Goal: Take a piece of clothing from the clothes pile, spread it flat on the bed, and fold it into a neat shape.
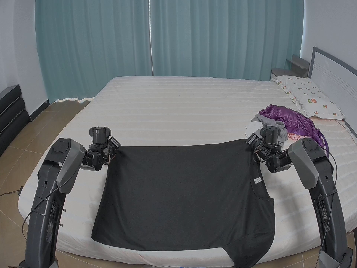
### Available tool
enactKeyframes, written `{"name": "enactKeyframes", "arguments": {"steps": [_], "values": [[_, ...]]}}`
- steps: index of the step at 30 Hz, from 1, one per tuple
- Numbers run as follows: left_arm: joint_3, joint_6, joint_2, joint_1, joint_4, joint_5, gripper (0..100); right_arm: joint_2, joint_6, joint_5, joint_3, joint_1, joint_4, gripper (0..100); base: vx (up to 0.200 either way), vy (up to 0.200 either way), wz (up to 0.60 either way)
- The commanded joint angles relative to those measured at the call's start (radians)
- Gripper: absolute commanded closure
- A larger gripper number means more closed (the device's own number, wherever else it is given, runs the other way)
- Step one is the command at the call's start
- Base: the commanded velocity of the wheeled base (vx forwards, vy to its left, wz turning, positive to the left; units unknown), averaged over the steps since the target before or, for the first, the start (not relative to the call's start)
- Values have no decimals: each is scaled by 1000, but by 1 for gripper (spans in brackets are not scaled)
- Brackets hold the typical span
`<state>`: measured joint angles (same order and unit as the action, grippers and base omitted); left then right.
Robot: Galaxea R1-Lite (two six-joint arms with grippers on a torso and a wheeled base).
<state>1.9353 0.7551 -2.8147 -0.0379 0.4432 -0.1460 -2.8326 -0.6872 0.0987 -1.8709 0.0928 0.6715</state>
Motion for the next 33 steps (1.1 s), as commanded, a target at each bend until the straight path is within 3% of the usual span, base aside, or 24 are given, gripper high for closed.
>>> {"name": "enactKeyframes", "arguments": {"steps": [1,7,23,24,25,26,33], "values": [[28,4,-19,1,2,-1,100,-41,0,7,-44,1,0,100,0,0,0],[65,4,-39,1,3,-1,100,-84,8,47,-129,1,-3,100,0,0,0],[65,0,-46,-8,-11,9,100,-126,15,55,-129,5,-18,100,0,0,0],[65,0,-48,-8,-11,9,100,-130,15,55,-129,5,-18,0,0,0,0],[65,0,-46,-8,-12,9,100,-130,15,55,-129,7,-18,0,0,0,0],[65,0,-48,-8,-11,9,0,-130,15,55,-129,8,-18,0,0,0,0],[65,1,-46,-8,-4,3,0,-96,9,64,-129,-1,-18,0,0,0,0]]}}
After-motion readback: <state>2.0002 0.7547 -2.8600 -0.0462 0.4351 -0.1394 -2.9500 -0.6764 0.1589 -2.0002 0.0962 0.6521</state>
